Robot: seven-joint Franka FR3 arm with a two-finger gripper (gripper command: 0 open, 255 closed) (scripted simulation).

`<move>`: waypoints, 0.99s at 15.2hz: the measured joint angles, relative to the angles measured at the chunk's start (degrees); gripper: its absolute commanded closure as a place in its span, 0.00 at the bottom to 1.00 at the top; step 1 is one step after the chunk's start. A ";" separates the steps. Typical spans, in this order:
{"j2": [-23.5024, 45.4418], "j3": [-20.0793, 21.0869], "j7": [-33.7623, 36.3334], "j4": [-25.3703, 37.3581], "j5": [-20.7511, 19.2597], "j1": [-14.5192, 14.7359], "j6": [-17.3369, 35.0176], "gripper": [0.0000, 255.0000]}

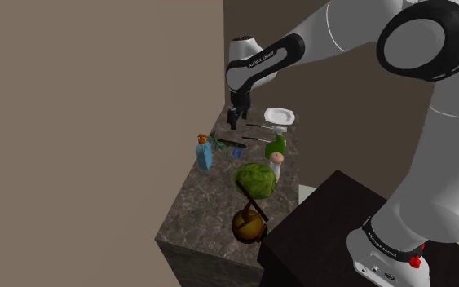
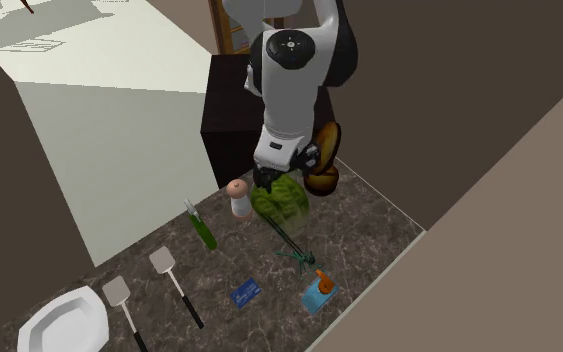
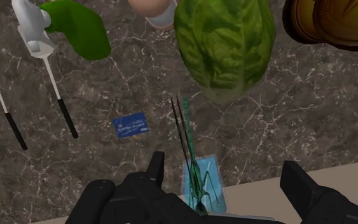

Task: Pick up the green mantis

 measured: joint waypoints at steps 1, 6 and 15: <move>2.00 0.03 -0.49 1.69 -0.23 -0.02 0.14 0.00; 13.25 0.36 -2.01 11.66 -1.52 0.51 0.50 0.00; 30.50 0.61 -4.01 29.40 -3.26 1.43 -1.13 0.00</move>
